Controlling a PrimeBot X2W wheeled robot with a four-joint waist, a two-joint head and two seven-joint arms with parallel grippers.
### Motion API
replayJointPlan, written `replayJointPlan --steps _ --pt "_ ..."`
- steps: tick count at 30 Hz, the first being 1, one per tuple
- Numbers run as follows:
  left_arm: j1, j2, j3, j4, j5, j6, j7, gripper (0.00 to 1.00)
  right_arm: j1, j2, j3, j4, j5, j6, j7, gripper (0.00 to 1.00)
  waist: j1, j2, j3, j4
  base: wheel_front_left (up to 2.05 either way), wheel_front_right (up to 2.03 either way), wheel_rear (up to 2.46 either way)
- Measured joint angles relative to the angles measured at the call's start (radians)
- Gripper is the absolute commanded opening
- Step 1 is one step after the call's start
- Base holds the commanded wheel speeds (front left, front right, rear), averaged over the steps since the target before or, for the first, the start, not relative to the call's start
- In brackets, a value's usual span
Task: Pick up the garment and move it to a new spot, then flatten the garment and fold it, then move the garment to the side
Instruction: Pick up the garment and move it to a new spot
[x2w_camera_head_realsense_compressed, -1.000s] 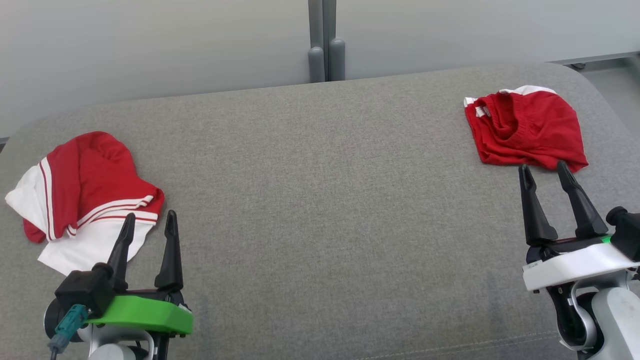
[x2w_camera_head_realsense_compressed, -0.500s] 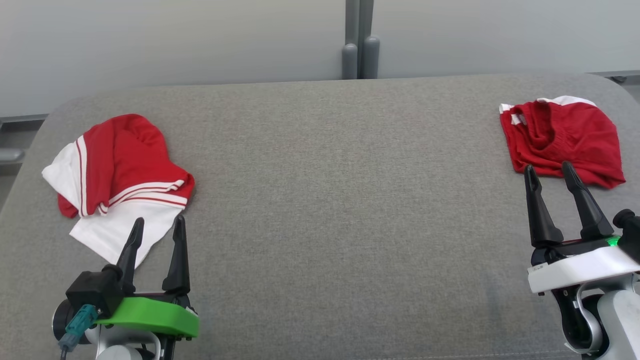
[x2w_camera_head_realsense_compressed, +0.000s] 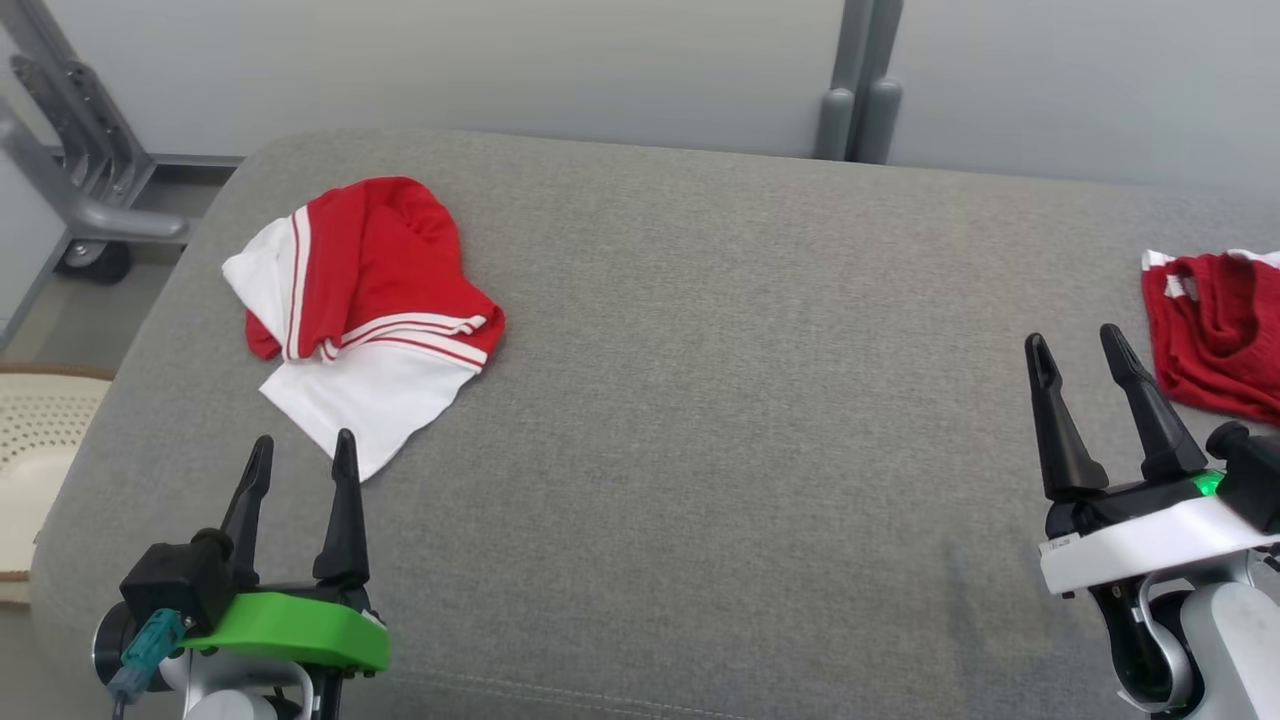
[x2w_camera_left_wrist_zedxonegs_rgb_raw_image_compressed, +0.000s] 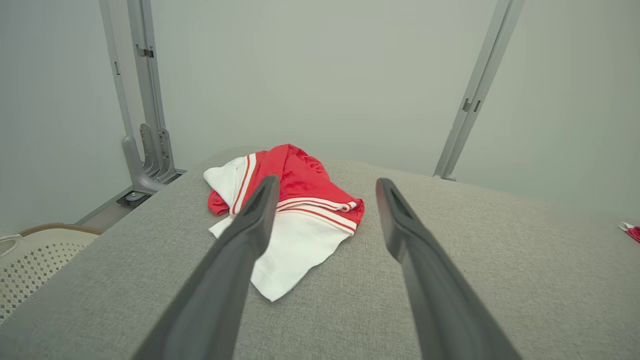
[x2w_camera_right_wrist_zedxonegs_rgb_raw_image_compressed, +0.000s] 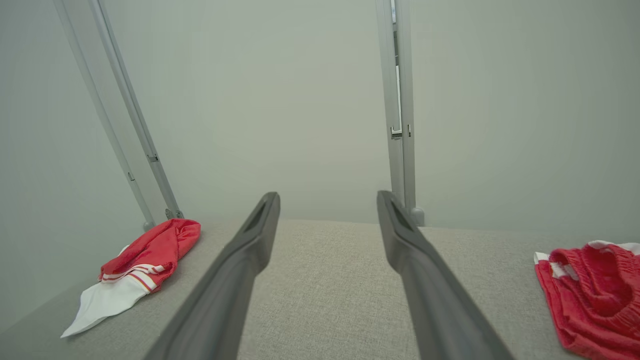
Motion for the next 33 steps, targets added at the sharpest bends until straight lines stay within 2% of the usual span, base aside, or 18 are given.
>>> replayJointPlan --steps 9,15,25,33 --pt "-0.002 0.000 0.011 0.002 0.000 0.000 0.000 1.00 -0.003 0.012 0.021 0.000 -0.019 0.017 0.000 1.00 0.0000 0.0000 0.015 0.095 0.00 0.00 0.00" --pt "-0.002 0.000 0.027 0.000 -0.001 0.002 0.000 1.00 -0.005 0.016 0.046 0.005 -0.028 0.026 0.000 1.00 0.0000 0.0000 0.023 0.123 0.00 0.00 0.00" --pt "-0.007 0.001 0.026 0.001 -0.001 0.005 0.000 1.00 -0.032 0.015 0.063 0.009 -0.036 0.035 0.000 1.00 0.0000 0.0000 0.049 0.118 0.00 0.00 0.00" --pt "-0.100 0.006 0.030 0.034 -0.021 -0.001 0.015 1.00 -0.066 0.013 0.083 0.013 -0.045 0.044 0.000 1.00 0.0000 0.0000 0.085 0.082 0.00 0.00 0.00"
